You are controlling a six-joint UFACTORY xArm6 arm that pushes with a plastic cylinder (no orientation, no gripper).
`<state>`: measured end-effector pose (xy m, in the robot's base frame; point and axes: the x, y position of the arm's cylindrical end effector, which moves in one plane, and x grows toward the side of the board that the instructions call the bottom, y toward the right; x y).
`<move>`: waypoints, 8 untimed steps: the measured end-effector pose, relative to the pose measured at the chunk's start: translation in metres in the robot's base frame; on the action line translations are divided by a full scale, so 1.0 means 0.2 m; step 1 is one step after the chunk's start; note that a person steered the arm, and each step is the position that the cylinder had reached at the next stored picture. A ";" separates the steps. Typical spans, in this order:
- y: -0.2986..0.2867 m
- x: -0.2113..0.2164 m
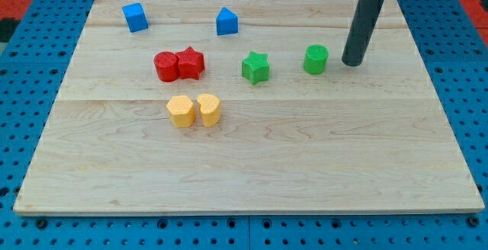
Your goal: Push green circle diagonally above green star
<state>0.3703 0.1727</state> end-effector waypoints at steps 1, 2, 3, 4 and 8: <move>0.03 0.16; -0.11 0.20; -0.20 0.03; -0.31 -0.10; -0.42 -0.23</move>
<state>0.3245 0.0894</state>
